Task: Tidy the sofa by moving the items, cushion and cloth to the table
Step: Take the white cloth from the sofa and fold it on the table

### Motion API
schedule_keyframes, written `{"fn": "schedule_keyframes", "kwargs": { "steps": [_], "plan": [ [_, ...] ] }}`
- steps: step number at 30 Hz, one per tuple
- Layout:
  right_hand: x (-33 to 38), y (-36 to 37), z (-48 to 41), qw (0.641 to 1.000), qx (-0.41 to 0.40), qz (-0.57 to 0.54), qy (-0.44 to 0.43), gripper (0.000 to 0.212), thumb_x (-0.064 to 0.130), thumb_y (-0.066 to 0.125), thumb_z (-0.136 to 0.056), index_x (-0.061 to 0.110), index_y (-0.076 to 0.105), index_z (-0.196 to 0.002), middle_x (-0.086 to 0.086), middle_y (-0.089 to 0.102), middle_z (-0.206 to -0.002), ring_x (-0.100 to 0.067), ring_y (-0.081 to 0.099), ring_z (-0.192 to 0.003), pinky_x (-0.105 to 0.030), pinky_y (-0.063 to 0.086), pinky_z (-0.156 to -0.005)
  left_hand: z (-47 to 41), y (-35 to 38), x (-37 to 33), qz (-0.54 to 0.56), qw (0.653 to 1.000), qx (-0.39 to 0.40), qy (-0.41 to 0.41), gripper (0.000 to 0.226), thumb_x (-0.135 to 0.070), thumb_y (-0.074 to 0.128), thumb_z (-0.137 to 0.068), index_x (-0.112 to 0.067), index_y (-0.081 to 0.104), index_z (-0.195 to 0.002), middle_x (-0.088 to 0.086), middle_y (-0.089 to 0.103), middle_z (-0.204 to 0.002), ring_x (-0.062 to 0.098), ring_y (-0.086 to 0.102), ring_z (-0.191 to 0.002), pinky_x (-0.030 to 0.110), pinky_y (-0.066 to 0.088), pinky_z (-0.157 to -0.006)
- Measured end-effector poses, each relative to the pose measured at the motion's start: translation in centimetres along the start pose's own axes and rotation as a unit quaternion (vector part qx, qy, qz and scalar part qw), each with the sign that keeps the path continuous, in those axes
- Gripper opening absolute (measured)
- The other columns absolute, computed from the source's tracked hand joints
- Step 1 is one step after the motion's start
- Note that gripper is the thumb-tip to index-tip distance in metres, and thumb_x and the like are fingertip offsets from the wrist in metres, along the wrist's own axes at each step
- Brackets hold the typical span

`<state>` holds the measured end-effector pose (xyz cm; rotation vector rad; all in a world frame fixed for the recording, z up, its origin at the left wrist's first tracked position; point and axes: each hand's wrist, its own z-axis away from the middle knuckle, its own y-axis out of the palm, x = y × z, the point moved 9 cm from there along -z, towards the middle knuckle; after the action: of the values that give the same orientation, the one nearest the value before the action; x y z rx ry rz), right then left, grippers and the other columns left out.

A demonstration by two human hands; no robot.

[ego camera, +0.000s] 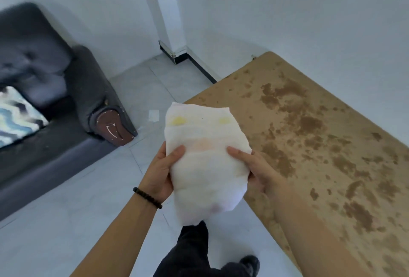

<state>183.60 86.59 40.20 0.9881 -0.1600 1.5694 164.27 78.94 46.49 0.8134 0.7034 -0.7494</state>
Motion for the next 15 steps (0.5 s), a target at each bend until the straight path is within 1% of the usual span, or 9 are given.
{"fn": "schedule_keyframes", "kwargs": {
  "steps": [2, 5, 7, 9, 11, 13, 14, 15],
  "plan": [
    [-0.4, 3.5, -2.0, 1.000, 0.018, 0.012, 0.015, 0.059, 0.033, 0.083, -0.078, 0.017, 0.063, -0.131, -0.006, 0.072, -0.123, -0.027, 0.069, -0.113, -0.047, 0.052, -0.100, -0.1, -2.0, -2.4, 0.036, 0.999, 0.007, 0.015, 0.039, -0.012, 0.055, -0.092, -0.021, 0.057, -0.130, 0.008, 0.067, -0.124, 0.029, 0.066, -0.110, 0.045, 0.058, -0.085],
    [-0.8, 9.6, -5.6, 0.996, 0.070, 0.031, 0.040, 0.056, 0.044, 0.075, -0.085, 0.020, 0.063, -0.134, -0.004, 0.068, -0.130, -0.023, 0.065, -0.121, -0.045, 0.045, -0.108, -1.3, -6.0, -5.4, 0.086, 0.996, 0.012, 0.022, 0.047, -0.012, 0.053, -0.092, -0.016, 0.050, -0.138, 0.013, 0.062, -0.132, 0.034, 0.061, -0.119, 0.048, 0.055, -0.091],
    [-1.0, 14.1, -7.9, 0.993, 0.094, 0.029, 0.067, 0.057, 0.052, 0.072, -0.085, 0.021, 0.065, -0.133, -0.005, 0.067, -0.132, -0.024, 0.064, -0.122, -0.044, 0.045, -0.107, -2.5, -9.0, -7.6, 0.111, 0.993, 0.012, 0.023, 0.048, -0.012, 0.052, -0.093, -0.014, 0.048, -0.140, 0.015, 0.059, -0.135, 0.036, 0.059, -0.121, 0.050, 0.052, -0.095],
    [-1.0, 18.6, -10.3, 0.989, 0.116, 0.007, 0.089, 0.063, 0.057, 0.077, -0.078, 0.019, 0.069, -0.128, -0.010, 0.066, -0.133, -0.027, 0.063, -0.123, -0.046, 0.046, -0.103, -3.8, -12.4, -10.1, 0.131, 0.991, 0.010, 0.020, 0.047, -0.013, 0.052, -0.092, -0.013, 0.050, -0.139, 0.016, 0.060, -0.133, 0.036, 0.060, -0.119, 0.050, 0.053, -0.093],
    [-0.4, 23.2, -13.1, 0.985, 0.150, 0.008, 0.090, 0.077, 0.055, 0.084, -0.069, 0.017, 0.065, -0.134, -0.014, 0.062, -0.137, -0.032, 0.059, -0.127, -0.050, 0.044, -0.107, -5.1, -16.1, -12.7, 0.152, 0.988, 0.001, 0.011, 0.047, -0.015, 0.053, -0.090, -0.009, 0.051, -0.137, 0.018, 0.063, -0.129, 0.036, 0.064, -0.113, 0.049, 0.055, -0.089],
    [0.8, 27.2, -15.9, 0.983, 0.164, 0.027, 0.080, 0.088, 0.050, 0.089, -0.066, 0.015, 0.057, -0.141, -0.016, 0.060, -0.140, -0.036, 0.056, -0.130, -0.053, 0.041, -0.111, -6.5, -19.7, -15.6, 0.168, 0.986, -0.007, 0.016, 0.048, -0.016, 0.054, -0.090, -0.009, 0.051, -0.137, 0.019, 0.062, -0.130, 0.037, 0.064, -0.112, 0.051, 0.055, -0.090],
    [1.5, 29.0, -17.0, 0.983, 0.164, 0.042, 0.075, 0.089, 0.047, 0.091, -0.064, 0.013, 0.058, -0.140, -0.017, 0.060, -0.139, -0.037, 0.057, -0.128, -0.053, 0.041, -0.110, -7.1, -21.3, -17.4, 0.165, 0.986, -0.011, 0.028, 0.047, -0.015, 0.053, -0.091, -0.012, 0.052, -0.137, 0.017, 0.062, -0.130, 0.037, 0.063, -0.114, 0.052, 0.054, -0.091],
    [2.3, 30.6, -18.2, 0.983, 0.162, 0.058, 0.070, 0.084, 0.045, 0.092, -0.063, 0.012, 0.063, -0.134, -0.018, 0.063, -0.135, -0.037, 0.060, -0.125, -0.052, 0.044, -0.109, -7.8, -22.7, -19.1, 0.155, 0.987, -0.014, 0.041, 0.045, -0.014, 0.053, -0.092, -0.017, 0.052, -0.137, 0.015, 0.063, -0.131, 0.036, 0.062, -0.116, 0.052, 0.053, -0.093]
  ]
}}
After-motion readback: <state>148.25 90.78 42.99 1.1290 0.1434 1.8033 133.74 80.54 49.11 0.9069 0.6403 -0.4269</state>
